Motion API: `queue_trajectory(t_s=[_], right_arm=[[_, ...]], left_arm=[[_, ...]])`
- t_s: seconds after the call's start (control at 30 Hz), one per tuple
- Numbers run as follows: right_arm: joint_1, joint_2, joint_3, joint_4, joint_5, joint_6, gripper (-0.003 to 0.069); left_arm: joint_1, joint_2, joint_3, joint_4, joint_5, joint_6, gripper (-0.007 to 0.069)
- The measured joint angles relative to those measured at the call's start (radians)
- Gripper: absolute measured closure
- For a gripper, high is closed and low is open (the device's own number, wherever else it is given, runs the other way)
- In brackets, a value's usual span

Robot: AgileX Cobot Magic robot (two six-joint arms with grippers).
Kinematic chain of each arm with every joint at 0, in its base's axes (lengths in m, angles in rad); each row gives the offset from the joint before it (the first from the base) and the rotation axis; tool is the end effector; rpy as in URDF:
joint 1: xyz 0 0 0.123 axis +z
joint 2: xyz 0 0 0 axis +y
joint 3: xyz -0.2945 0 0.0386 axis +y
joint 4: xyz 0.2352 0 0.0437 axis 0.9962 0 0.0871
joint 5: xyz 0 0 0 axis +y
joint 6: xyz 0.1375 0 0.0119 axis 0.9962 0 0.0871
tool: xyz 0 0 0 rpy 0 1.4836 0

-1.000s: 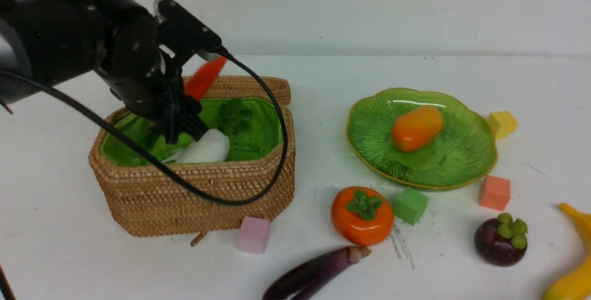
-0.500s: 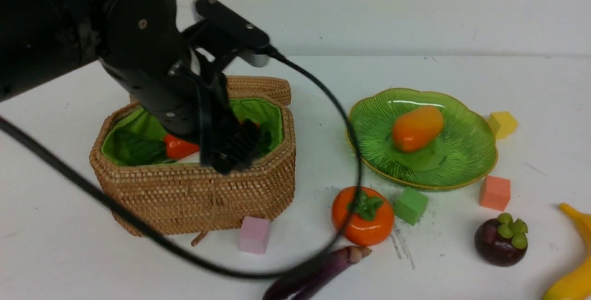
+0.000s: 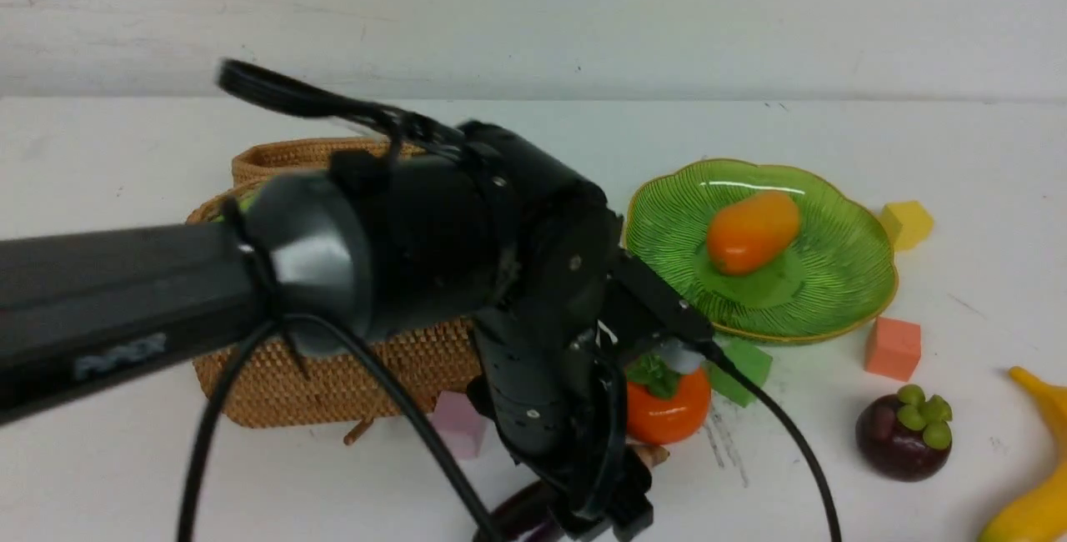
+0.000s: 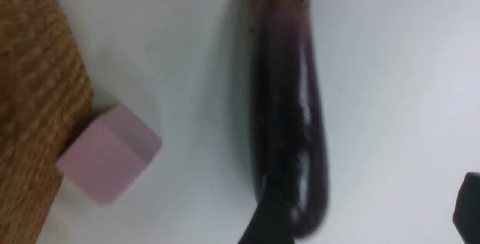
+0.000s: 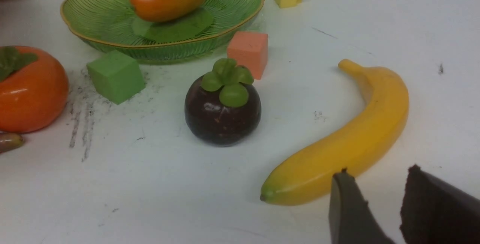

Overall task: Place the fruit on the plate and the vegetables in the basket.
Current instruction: Use the left arm to grab an eggplant and put it into the left basket

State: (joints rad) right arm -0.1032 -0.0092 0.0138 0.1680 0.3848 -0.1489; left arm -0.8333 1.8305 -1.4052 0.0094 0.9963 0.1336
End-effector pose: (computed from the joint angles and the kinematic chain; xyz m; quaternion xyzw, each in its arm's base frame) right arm 0.0727 0.0012 0.1610 0.0256 0.8034 -0.0034 0.5948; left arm 0.2546 -0.2786 0.2063 0.4634 0.8782 -0.0365 0.1122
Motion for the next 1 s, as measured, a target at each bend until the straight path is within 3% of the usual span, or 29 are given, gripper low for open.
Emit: queue_trajectory(t_s=[0.43, 0.5, 0.6, 0.83, 0.9, 1.0], right_arm=[[0.000, 0.000, 0.000, 0.000, 0.000, 0.000, 0.0417], [0.000, 0.000, 0.000, 0.000, 0.000, 0.000, 0.0417], [0.000, 0.000, 0.000, 0.000, 0.000, 0.000, 0.0417], [0.000, 0.000, 0.000, 0.000, 0.000, 0.000, 0.0417], [0.000, 0.000, 0.000, 0.000, 0.000, 0.000, 0.0417], [0.000, 0.000, 0.000, 0.000, 0.000, 0.000, 0.0417]], left_arm=[[0.000, 0.174, 0.000, 0.095, -0.085, -0.096, 0.0057], [0.000, 0.174, 0.000, 0.086, -0.045, -0.065, 0.0104], [0.000, 0.174, -0.007, 0.065, 0.083, 0.037, 0.0235], [0.000, 0.056, -0.118, 0.077, 0.210, 0.090, 0.0225], [0.000, -0.013, -0.180, 0.134, 0.215, 0.090, 0.0225], [0.005, -0.110, -0.270, 0.325, 0.222, 0.090, 0.0225]])
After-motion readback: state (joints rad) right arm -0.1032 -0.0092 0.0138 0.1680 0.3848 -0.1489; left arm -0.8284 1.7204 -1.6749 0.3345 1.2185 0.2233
